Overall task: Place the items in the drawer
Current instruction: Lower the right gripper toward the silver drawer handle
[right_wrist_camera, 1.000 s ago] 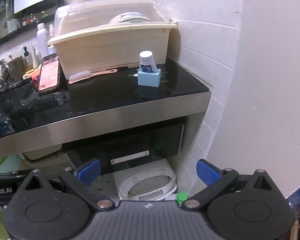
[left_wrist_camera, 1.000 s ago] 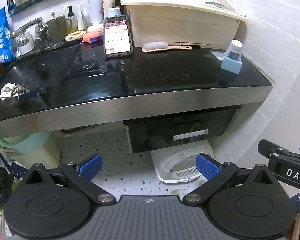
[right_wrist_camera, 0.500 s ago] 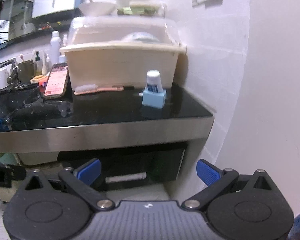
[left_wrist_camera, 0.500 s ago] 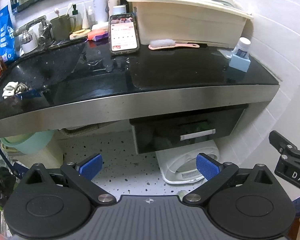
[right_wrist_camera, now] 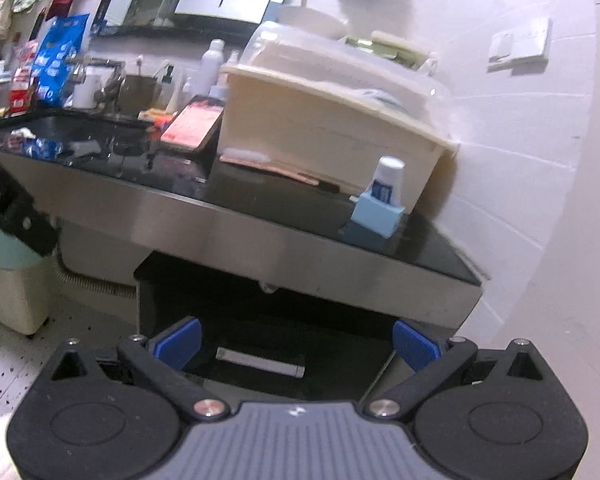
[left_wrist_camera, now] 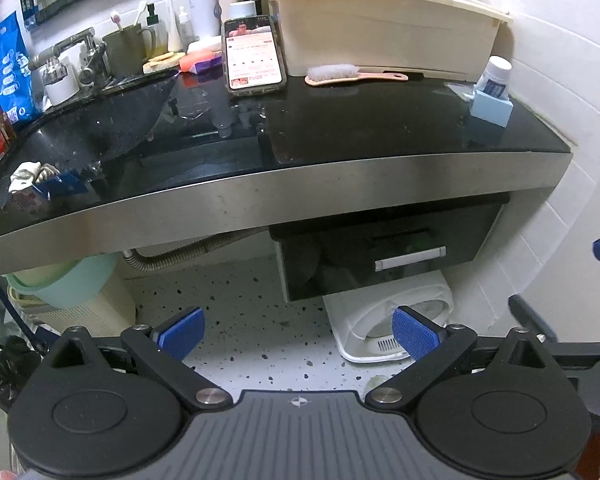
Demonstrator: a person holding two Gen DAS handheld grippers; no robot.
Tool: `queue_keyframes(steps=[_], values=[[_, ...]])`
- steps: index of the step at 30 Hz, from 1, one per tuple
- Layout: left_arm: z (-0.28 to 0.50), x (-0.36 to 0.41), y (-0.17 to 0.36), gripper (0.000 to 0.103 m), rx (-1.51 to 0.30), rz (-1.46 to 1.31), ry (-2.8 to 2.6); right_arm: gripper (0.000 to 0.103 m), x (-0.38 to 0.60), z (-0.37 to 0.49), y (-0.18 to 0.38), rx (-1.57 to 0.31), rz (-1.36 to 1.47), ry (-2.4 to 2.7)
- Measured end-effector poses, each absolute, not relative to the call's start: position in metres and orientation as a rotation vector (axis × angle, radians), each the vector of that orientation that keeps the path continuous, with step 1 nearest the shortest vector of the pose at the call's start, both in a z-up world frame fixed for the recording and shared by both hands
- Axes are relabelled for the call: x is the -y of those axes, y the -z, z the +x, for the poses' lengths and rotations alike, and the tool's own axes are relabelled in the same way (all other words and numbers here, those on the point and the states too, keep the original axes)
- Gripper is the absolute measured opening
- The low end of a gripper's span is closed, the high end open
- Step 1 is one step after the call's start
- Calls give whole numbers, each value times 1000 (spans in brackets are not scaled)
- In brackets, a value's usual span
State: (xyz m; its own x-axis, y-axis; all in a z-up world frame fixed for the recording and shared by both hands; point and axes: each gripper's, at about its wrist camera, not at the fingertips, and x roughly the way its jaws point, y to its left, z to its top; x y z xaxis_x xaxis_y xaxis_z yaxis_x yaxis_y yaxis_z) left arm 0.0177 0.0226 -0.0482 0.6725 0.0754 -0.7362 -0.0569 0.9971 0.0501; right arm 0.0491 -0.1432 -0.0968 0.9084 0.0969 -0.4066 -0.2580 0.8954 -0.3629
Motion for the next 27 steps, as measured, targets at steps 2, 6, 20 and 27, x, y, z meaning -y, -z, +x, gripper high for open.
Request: queue_keyframes(steps=[2, 6, 20, 27], values=[[17, -22, 49, 101, -827, 27, -73, 103, 138, 58, 102, -398, -449, -219], [14, -22, 51, 101, -821, 22, -66, 102, 131, 71, 113, -414, -474, -273], [-8, -24, 59, 101, -702, 10, -28, 103, 118, 97, 132, -432, -457, -354], [-10, -31, 65, 101, -693, -43, 6, 103, 115, 98, 142, -419, -562, -375]])
